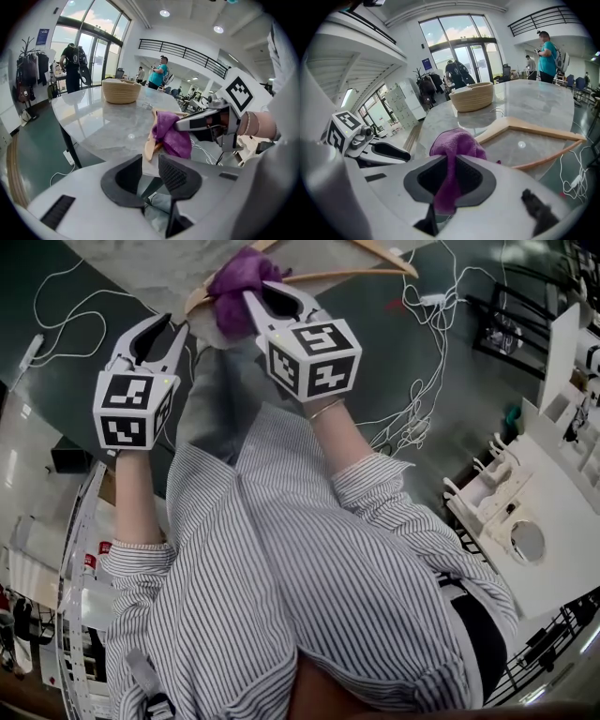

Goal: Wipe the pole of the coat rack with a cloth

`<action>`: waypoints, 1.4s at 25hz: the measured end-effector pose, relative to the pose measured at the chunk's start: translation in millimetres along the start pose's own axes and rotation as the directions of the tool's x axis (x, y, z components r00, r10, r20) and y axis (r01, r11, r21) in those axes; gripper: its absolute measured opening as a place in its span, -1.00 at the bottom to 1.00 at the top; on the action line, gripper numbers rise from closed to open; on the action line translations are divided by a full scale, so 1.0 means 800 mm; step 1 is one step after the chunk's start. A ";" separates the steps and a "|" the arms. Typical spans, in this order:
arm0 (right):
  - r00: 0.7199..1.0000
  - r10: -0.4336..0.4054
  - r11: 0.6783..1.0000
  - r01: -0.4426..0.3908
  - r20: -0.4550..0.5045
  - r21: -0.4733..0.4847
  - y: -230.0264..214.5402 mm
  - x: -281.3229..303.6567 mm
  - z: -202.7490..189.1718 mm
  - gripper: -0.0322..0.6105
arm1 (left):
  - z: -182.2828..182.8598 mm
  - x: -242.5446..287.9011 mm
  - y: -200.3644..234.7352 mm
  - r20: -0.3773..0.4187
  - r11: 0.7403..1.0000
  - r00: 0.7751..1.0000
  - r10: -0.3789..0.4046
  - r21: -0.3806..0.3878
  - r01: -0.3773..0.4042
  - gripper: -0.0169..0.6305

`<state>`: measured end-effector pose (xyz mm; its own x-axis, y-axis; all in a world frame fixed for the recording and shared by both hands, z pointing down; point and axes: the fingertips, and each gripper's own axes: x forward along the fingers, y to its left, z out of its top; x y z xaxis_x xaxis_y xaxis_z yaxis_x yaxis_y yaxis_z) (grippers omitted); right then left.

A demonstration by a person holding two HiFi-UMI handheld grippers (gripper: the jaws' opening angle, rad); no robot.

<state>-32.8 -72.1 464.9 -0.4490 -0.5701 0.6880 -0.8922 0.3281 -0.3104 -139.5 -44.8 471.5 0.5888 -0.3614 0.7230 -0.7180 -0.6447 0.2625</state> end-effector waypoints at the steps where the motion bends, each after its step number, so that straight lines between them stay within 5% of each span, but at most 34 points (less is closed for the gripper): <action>1: 1.000 0.008 1.000 -0.008 -0.004 -0.002 0.004 0.001 0.000 -0.72 | -0.002 -0.001 0.000 -0.001 1.000 1.000 -0.001 0.000 0.001 -0.60; 21: 0.991 0.116 0.993 -0.113 0.069 -0.041 0.026 -0.026 0.036 -0.72 | 0.034 -0.011 -0.010 0.083 0.998 0.995 -0.049 -0.026 0.051 -0.60; 30: 0.985 0.070 0.993 -0.054 0.156 -0.105 0.008 -0.075 0.100 -0.72 | 0.111 -0.027 -0.030 0.213 0.997 0.974 -0.073 -0.020 0.079 -0.69; 35: 0.973 0.057 0.990 -0.026 0.221 -0.139 0.002 -0.112 0.150 -0.72 | 0.164 -0.046 -0.041 0.304 0.993 0.952 -0.047 -0.089 0.077 -0.82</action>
<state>0.5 -110.5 324.1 -0.4989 -0.7031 0.5067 -0.8645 0.4447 -0.2342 -89.3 -98.6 352.2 0.7066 -0.5184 0.4816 -0.7006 -0.6081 0.3733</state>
